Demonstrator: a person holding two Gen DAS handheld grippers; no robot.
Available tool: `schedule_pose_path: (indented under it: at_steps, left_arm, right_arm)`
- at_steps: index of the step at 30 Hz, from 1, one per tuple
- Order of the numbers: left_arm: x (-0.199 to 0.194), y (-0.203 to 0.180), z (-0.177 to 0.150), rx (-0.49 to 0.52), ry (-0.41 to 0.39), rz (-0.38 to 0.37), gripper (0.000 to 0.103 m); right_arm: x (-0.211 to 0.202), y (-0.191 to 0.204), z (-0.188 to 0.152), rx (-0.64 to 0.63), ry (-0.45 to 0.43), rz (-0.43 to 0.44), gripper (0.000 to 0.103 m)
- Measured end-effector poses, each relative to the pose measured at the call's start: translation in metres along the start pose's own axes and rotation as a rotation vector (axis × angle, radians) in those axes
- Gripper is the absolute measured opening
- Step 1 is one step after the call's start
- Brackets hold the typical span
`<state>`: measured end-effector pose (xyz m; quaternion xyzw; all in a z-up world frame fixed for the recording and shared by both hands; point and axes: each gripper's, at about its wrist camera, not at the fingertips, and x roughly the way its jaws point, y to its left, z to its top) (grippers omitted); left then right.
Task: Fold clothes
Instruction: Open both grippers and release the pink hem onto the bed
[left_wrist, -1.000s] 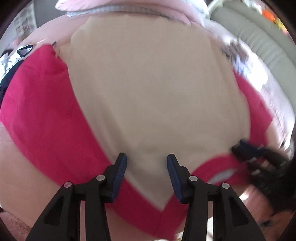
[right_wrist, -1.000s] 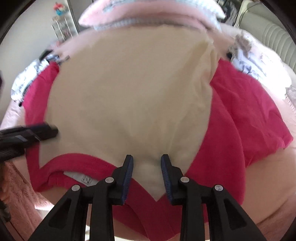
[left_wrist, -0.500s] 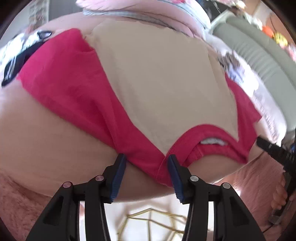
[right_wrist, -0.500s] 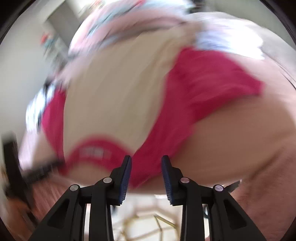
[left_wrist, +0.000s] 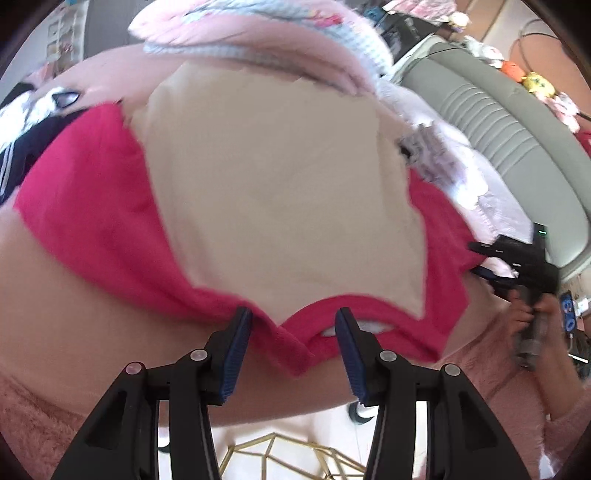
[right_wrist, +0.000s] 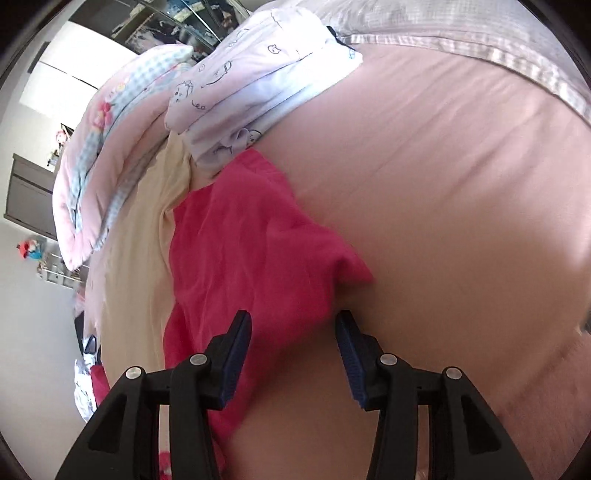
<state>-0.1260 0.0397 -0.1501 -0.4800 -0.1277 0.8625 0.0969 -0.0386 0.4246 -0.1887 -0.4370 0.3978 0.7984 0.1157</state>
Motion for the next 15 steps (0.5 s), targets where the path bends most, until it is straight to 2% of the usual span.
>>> schedule_pose_path:
  at_steps: [1, 2, 3, 4, 5, 7, 15]
  left_arm:
    - [-0.002, 0.0, 0.001, 0.001, 0.002, -0.006, 0.044]
    - [-0.004, 0.0, 0.002, 0.001, 0.005, -0.012, 0.044]
    - [-0.006, 0.0, 0.003, 0.002, 0.007, -0.018, 0.044]
    - [-0.003, 0.001, 0.003, -0.004, 0.015, -0.018, 0.044]
    - [-0.001, 0.002, 0.003, -0.009, 0.022, -0.017, 0.044]
    - [0.001, -0.001, 0.001, 0.014, 0.029, -0.018, 0.044]
    - [0.007, -0.011, -0.008, 0.107, 0.055, -0.023, 0.044]
  right_arm:
    - [0.004, 0.006, 0.003, -0.052, -0.025, -0.019, 0.045]
    - [0.007, 0.011, 0.006, -0.102, -0.049, -0.041, 0.031]
    - [0.009, 0.017, 0.009, -0.143, -0.073, -0.076, 0.025]
    - [0.01, 0.023, 0.011, -0.178, -0.097, -0.103, 0.021]
    - [0.007, 0.026, 0.014, -0.189, -0.121, -0.093, 0.017]
    - [0.008, 0.029, 0.017, -0.192, -0.134, -0.085, 0.013]
    - [0.027, 0.031, 0.022, -0.148, -0.09, -0.089, 0.013]
